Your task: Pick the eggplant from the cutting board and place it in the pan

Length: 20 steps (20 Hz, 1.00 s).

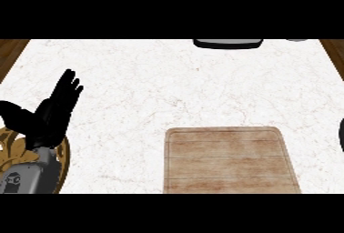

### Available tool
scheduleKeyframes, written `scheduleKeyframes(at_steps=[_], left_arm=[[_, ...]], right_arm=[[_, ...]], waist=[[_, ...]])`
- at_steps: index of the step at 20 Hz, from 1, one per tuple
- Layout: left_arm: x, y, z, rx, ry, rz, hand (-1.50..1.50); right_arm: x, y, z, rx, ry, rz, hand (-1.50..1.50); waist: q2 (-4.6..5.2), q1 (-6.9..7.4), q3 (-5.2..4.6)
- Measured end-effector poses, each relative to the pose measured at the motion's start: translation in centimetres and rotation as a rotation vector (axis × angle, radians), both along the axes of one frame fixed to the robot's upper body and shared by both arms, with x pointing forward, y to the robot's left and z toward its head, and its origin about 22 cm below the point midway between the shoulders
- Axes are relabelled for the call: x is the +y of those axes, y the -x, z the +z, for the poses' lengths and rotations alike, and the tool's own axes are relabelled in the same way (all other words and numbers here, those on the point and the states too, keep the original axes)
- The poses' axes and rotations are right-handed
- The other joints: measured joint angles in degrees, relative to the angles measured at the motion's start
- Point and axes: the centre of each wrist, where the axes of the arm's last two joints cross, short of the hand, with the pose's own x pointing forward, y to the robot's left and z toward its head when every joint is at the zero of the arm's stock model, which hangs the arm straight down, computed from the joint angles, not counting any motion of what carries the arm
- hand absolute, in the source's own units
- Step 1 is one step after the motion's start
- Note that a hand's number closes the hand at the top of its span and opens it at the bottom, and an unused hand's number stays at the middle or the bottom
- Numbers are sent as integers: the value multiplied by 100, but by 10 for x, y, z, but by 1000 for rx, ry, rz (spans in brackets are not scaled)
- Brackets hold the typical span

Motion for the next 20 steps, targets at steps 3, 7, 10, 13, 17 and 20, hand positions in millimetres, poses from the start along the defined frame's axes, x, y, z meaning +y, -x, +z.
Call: scheduleKeyframes(at_steps=[3,7,10,13,17,20], left_arm=[[-2,1,0,1,0,0,0],[-1,-2,0,-5,-2,-3,0],[-3,2,-1,-9,-4,-4,0],[-4,1,-1,-7,-2,-11,0],[-2,3,-2,-7,-1,-4,0],[1,2,-2,-6,1,5,0]], right_arm=[[-2,-10,-22,44,23,-19,150],[-5,-17,-41,129,-71,-111,-150],[-10,-13,-54,192,-127,-126,-150],[-14,-14,-57,218,-175,-112,-150],[-19,-9,-59,158,-268,-77,-150],[-29,-1,-51,70,-384,-61,-150]], waist=[[7,28,2],[23,68,6],[23,70,9],[28,69,14],[25,44,18],[18,2,20]])
